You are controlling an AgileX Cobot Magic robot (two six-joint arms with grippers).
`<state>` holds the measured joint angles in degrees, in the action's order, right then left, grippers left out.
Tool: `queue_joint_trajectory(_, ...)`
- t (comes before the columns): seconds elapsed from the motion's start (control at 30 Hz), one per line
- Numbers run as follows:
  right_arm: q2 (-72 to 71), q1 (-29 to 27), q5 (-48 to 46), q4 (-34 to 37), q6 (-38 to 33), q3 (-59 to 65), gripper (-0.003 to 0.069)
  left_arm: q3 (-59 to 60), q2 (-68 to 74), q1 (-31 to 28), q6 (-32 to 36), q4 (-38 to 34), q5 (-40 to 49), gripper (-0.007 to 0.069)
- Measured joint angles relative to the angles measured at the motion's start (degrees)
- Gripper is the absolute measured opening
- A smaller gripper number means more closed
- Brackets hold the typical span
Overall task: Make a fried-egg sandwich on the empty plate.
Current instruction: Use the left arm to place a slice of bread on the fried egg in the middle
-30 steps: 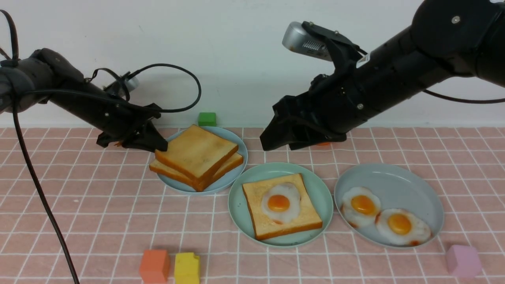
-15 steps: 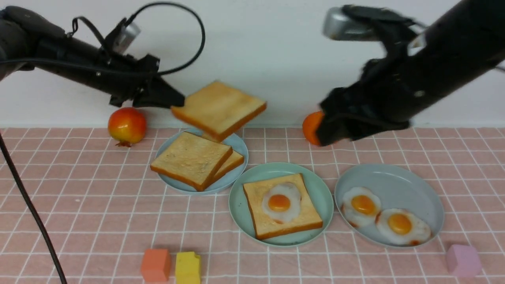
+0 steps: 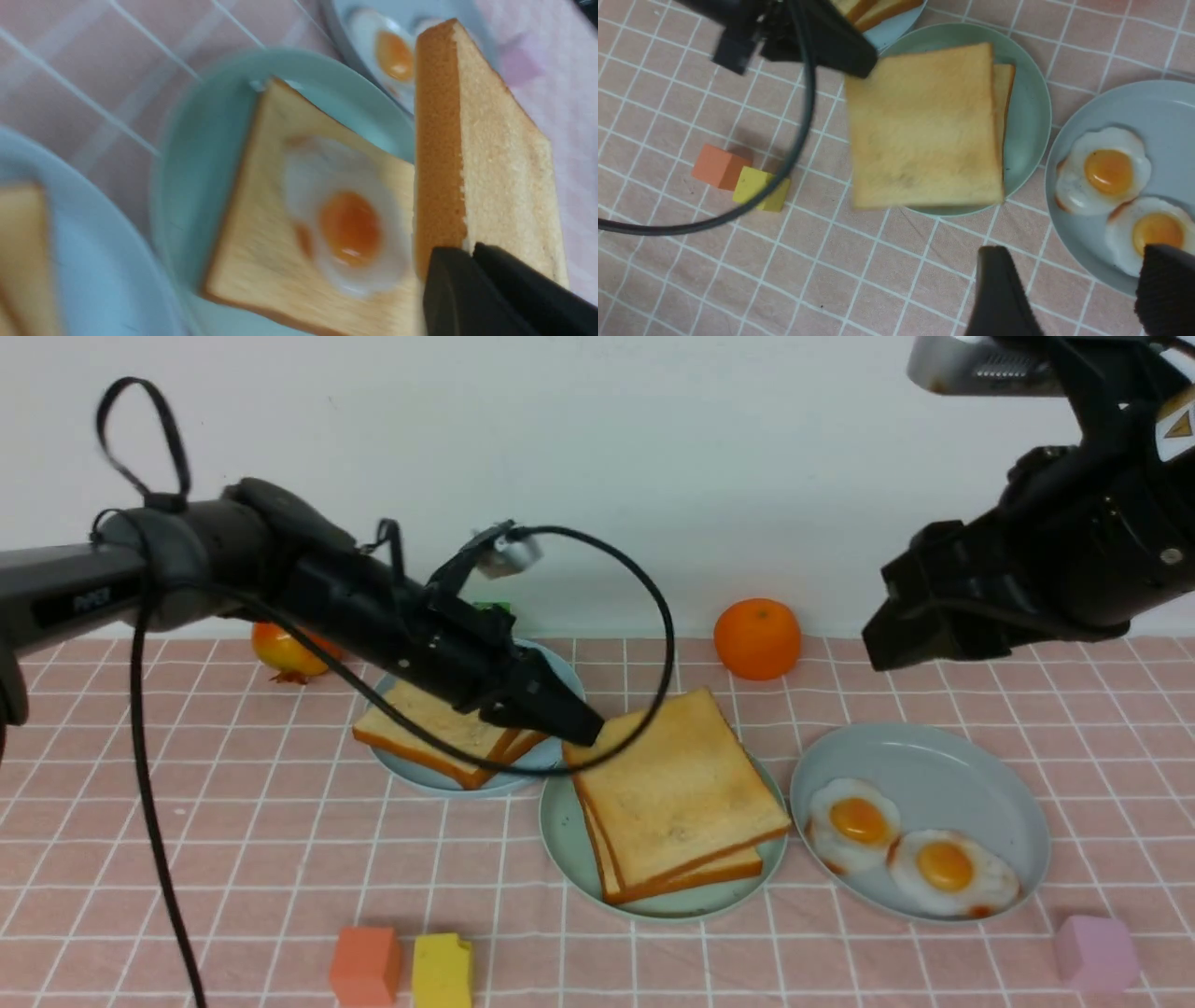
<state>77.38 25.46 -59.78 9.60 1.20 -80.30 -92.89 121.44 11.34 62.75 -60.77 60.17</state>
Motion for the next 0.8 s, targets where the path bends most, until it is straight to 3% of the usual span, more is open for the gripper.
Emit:
queue_joint_trajectory(0.23,0.00,0.00,0.11,0.18,0.00,0.29,0.0421,0.00,0.39,0.18,5.87,1.60,-5.85,0.0041)
queue_joint_trajectory(0.8,0.00,0.00,0.87,0.89,0.00,0.40,0.0420,0.11,2.26,0.18,6.52,-0.72,-6.36,0.0041)
